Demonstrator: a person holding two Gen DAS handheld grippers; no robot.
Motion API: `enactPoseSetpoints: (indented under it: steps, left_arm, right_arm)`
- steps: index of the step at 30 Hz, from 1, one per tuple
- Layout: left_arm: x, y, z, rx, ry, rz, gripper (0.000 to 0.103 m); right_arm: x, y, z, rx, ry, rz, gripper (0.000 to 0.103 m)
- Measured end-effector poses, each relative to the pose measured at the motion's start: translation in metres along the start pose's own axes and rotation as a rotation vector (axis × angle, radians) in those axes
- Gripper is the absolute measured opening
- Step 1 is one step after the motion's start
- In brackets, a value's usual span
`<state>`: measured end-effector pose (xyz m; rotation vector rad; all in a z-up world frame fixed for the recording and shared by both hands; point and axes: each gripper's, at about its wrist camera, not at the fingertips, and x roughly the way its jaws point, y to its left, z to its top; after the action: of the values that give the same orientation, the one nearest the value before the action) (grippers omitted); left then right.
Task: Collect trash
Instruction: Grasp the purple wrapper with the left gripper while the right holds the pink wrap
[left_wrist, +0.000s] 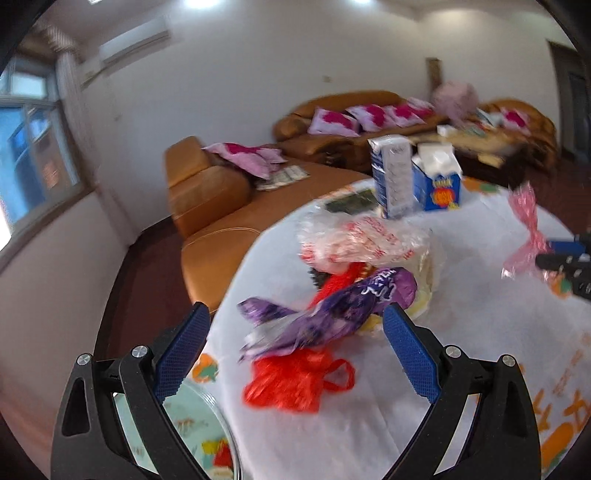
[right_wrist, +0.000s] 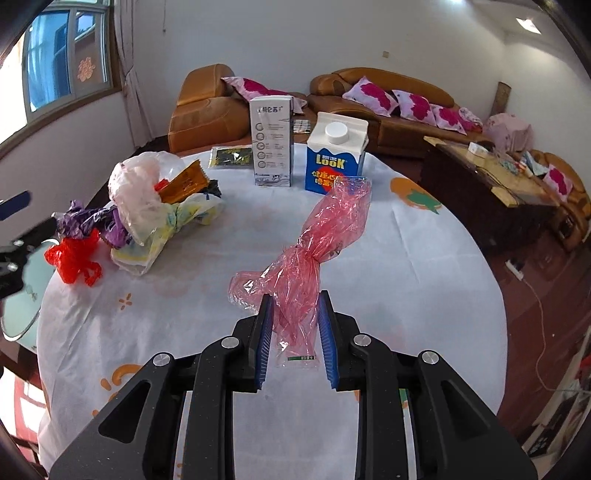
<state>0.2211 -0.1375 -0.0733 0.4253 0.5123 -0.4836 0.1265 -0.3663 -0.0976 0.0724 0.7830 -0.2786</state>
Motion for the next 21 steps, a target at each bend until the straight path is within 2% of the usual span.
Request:
enactPoseSetpoints:
  steps: [3, 6, 8, 12, 14, 21]
  left_arm:
    - [0.028, -0.009, -0.001, 0.036, 0.072, -0.029, 0.092]
    - [0.041, -0.015, -0.003, 0.054, 0.096, -0.025, 0.09]
    - [0.043, -0.016, -0.007, 0.05, 0.105, -0.027, 0.078]
    - [0.038, -0.014, -0.007, 0.013, 0.091, -0.058, 0.064]
    - [0.033, -0.013, -0.007, 0.01, 0.084, -0.07, 0.039]
    - [0.003, -0.009, -0.003, -0.084, 0.036, -0.115, 0.036]
  right_arm:
    - [0.003, -0.003, 0.0, 0.016, 0.006, 0.001, 0.025]
    - [0.004, -0.005, -0.003, 0.028, 0.012, 0.004, 0.025]
    - [0.004, -0.006, -0.004, 0.029, 0.013, 0.006, 0.025]
    - [0.004, -0.007, -0.004, 0.04, 0.01, -0.001, 0.025]
    - [0.002, -0.008, -0.005, 0.047, 0.007, -0.002, 0.025]
    - [-0.009, -0.003, -0.008, 0.049, -0.023, -0.01, 0.025]
